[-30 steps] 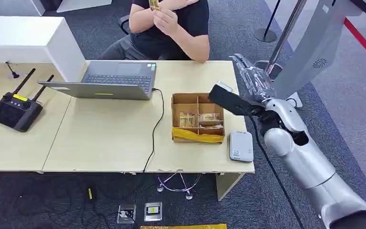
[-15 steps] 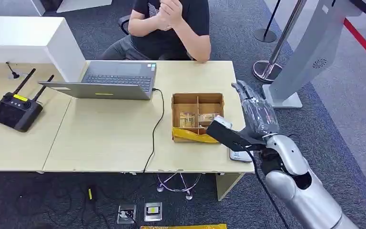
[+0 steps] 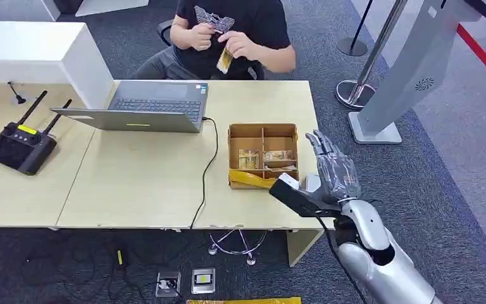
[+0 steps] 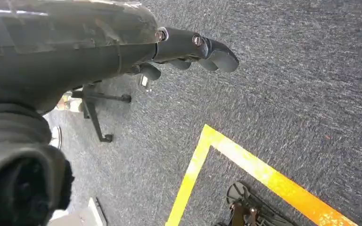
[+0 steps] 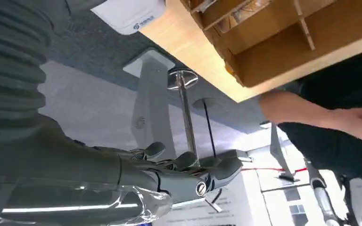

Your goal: Pass the card to the sensor for recognition and then transmit it.

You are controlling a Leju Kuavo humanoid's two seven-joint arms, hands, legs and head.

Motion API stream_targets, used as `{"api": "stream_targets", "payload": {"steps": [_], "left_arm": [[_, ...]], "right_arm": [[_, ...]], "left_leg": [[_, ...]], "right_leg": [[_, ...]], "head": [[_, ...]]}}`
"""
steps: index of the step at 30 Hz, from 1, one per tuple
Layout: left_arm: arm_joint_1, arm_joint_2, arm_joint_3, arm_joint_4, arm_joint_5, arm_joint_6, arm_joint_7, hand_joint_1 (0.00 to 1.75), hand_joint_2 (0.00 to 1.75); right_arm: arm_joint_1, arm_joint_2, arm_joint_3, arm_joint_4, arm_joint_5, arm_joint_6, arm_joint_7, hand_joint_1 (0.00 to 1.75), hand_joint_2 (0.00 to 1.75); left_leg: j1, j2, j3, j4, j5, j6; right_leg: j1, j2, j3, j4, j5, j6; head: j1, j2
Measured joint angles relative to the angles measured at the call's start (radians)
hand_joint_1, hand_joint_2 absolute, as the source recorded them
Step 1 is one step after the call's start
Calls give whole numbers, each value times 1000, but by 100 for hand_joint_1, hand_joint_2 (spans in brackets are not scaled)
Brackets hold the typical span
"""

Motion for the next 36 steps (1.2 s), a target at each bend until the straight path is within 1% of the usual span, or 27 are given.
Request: {"api": "stream_targets", "payload": {"steps": [5,13,22,30,36], "left_arm": [[0,0,0,0,-2,0,0,0,0],[-1,1,0,0,-8,0,-3,0,0],[-1,1,-2,0,-21,0,-14,0,0],[0,1,-2,0,-29,0,-20,0,0],[-1,1,-2,0,-34,0,-20,0,0]], "right_arm": [[0,39,0,36,27,10,3,0,175],[-14,102,-5,130,72,-11,-34,0,175],[-23,133,-13,190,92,-39,-61,0,175],[-42,164,-13,258,134,-97,-94,0,175],[-54,190,-13,303,148,-110,-110,0,175]], "left_leg": [[0,0,0,0,0,0],[0,0,0,0,0,0],[0,0,0,0,0,0],[0,0,0,0,0,0],[0,0,0,0,0,0]], "right_leg": [[0,0,0,0,0,0],[0,0,0,0,0,0],[0,0,0,0,0,0],[0,0,0,0,0,0],[0,0,0,0,0,0]], "head": [[0,0],[0,0],[0,0],[0,0],[0,0]]}}
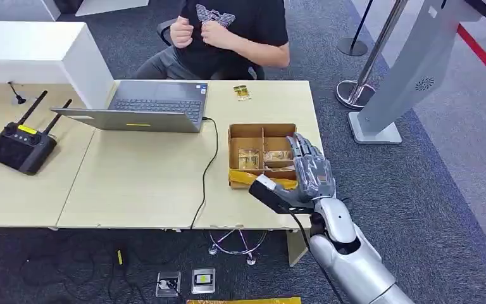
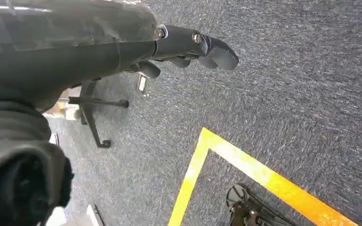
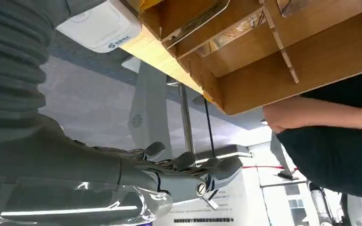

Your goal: Pass the card to the sensor for recognition and then transmit it.

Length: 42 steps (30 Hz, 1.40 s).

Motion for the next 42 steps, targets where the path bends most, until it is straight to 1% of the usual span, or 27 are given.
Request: {"api": "stream_targets", "payload": {"steps": [10,26,31,42], "left_arm": [[0,0,0,0,-1,0,-3,0,0],[0,2,-1,0,-22,0,-18,0,0],[0,2,-9,0,-27,0,-19,0,0],[0,3,-9,0,-32,0,-19,0,0]], "right_arm": [[-12,21,0,42,8,-3,-1,0,175],[-36,51,1,164,18,-69,-21,0,175],[-52,69,4,246,29,-82,-32,0,175],[-68,79,4,291,31,-95,-36,0,175]], "left_leg": [[0,0,0,0,0,0],[0,0,0,0,0,0],[0,0,0,0,0,0],[0,0,0,0,0,0]], "right_leg": [[0,0,0,0,0,0],[0,0,0,0,0,0],[0,0,0,0,0,0],[0,0,0,0,0,0]], "head": [[0,0],[0,0],[0,0],[0,0]]}}
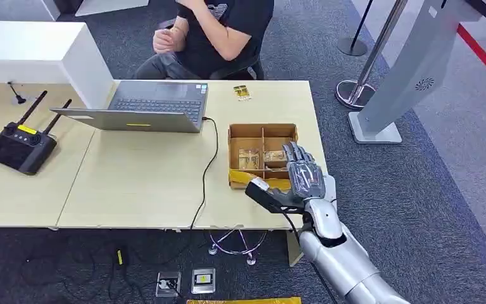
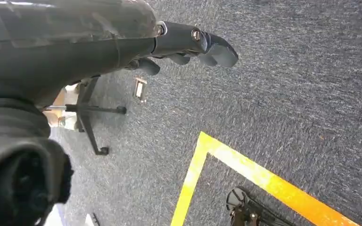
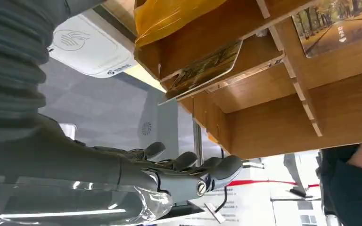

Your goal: Pass the card to the sensor for recognition and then transmit it.

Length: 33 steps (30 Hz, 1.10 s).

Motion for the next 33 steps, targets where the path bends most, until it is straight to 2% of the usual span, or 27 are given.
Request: {"api": "stream_targets", "payload": {"steps": [21,22,23,33], "left_arm": [[0,5,0,0,-6,0,0,0,0],[0,5,0,0,-6,0,0,0,0],[0,5,0,0,-6,0,0,0,0],[0,7,0,0,-10,0,0,0,0]], "right_arm": [[-21,31,0,62,0,-15,-36,2,175],[-22,34,1,64,1,-15,-38,148,175],[-23,36,1,67,3,-14,-39,175,175],[-25,42,8,98,-3,-15,-43,175,175]], "left_leg": [[0,0,0,0,0,0],[0,0,0,0,0,0],[0,0,0,0,0,0],[0,0,0,0,0,0]], "right_leg": [[0,0,0,0,0,0],[0,0,0,0,0,0],[0,0,0,0,0,0],[0,0,0,0,0,0]], "head": [[0,0],[0,0],[0,0],[0,0]]}}
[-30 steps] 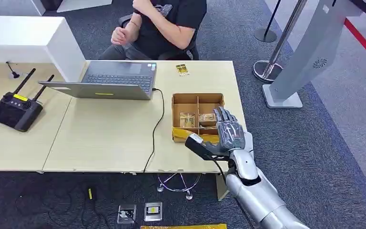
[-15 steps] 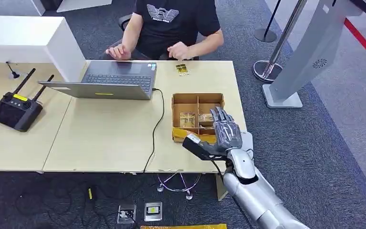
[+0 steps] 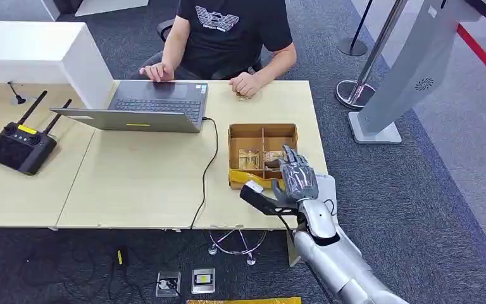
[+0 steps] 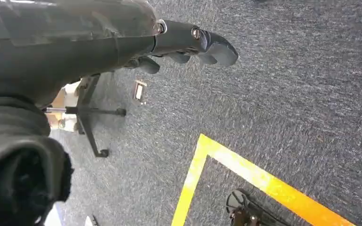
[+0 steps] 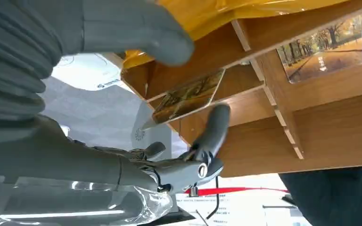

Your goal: Pass the card to the sensor for recognition and then transmit it.

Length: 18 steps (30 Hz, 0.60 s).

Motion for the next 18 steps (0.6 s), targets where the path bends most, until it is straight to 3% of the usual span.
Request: {"api": "stream_targets", "payload": {"steps": [18], "left_arm": [[0,1,0,0,-10,0,4,0,0]], "right_arm": [[-29,17,15,82,-1,-58,-29,175,175]], "left_leg": [[0,0,1,0,0,0]], "right_leg": [[0,0,0,0,0,0]], "head": [[0,0]]}}
